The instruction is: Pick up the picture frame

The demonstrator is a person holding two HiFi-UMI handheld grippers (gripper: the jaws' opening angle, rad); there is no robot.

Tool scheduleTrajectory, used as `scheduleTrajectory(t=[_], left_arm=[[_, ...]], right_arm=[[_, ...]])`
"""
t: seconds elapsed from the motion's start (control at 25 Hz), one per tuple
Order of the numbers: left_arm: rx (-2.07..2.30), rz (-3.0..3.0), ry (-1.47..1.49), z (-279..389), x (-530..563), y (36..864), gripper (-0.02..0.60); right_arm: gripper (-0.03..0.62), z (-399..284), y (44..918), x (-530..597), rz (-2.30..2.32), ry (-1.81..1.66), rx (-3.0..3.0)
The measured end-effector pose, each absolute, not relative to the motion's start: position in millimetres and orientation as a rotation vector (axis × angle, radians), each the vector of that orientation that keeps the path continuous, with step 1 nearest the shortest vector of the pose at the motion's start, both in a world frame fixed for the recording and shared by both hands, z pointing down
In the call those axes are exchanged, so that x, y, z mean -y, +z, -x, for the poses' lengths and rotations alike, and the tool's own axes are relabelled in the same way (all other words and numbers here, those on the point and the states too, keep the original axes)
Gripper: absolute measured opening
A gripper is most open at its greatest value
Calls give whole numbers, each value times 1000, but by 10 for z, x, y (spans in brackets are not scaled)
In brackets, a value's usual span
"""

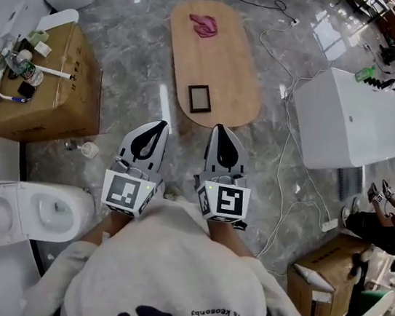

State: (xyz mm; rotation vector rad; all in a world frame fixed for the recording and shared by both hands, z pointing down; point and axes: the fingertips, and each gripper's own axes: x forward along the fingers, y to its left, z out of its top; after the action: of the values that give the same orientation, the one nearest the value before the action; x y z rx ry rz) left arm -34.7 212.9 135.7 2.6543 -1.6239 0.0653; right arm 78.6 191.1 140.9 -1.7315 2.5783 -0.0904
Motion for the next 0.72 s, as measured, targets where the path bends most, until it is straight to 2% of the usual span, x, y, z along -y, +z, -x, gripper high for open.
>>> scheduleTrajectory(t=[0.4,0.72], left_arm=[[1539,-2670,64,307,-1846,1485,8],[1452,-2689,79,306,-1213,1622,8]], right_arm=[[8,-820,1509,-1753,1788,-97,-2572],[8,-860,1601,-1214,1875,-118,-2543]])
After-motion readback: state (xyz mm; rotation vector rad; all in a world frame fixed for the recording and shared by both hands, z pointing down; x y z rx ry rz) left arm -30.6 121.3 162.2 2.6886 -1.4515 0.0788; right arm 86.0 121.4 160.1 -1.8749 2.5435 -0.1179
